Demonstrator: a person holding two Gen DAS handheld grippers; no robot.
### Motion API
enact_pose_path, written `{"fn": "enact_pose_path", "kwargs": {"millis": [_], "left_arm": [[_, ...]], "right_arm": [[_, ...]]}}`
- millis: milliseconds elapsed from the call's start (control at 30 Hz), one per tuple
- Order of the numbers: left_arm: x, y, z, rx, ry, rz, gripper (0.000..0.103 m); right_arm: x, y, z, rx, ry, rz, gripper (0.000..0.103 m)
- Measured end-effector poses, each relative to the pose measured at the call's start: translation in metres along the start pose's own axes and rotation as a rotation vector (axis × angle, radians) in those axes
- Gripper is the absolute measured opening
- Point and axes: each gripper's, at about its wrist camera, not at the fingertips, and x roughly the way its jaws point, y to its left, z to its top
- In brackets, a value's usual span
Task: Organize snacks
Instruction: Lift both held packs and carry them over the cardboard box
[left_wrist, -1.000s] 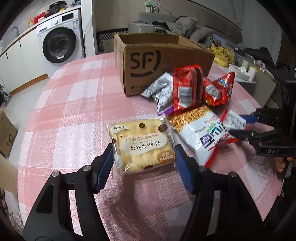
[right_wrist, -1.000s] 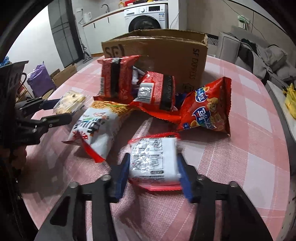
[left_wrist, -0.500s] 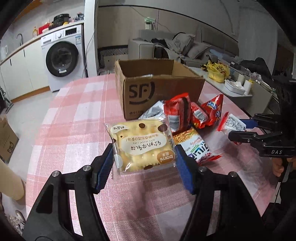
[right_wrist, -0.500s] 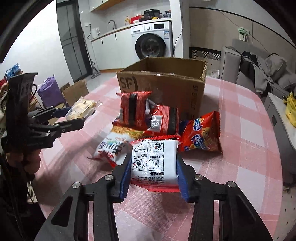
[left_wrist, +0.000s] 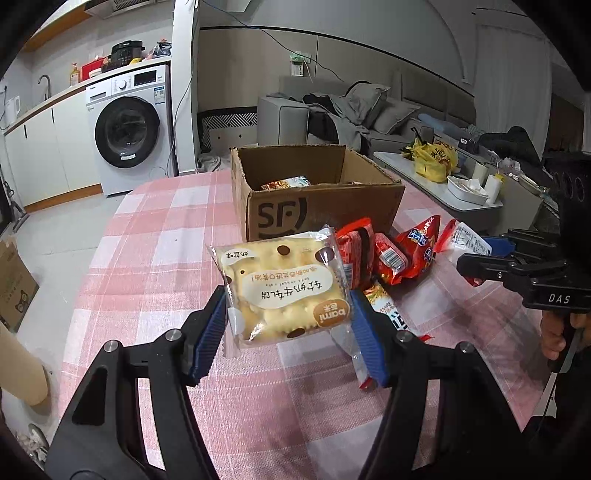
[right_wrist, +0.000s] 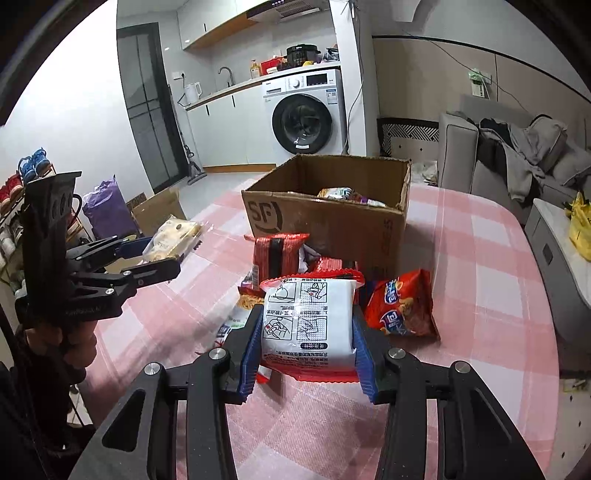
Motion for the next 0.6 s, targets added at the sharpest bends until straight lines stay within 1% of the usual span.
{"fn": "enact_pose_path", "kwargs": {"millis": [233, 433, 600], "left_arm": [[0.003, 0.0, 0.007, -0.013, -0.007, -0.002, 0.062], [0.003, -0.004, 0.022, -0.007, -0.025, -0.003, 0.062], [0.0, -0.004, 0.039, -0.01, -0.057, 0.002, 0.062]], "right_arm": [[0.0, 0.0, 0.008, -0.002, -0.013, -0.005, 0.044], [-0.004, -0.004, 0.029, -0.011, -0.051, -0.023, 0.044], [-0.004, -0.008, 0.047, -0.008, -0.086, -0.03, 0.044]]}}
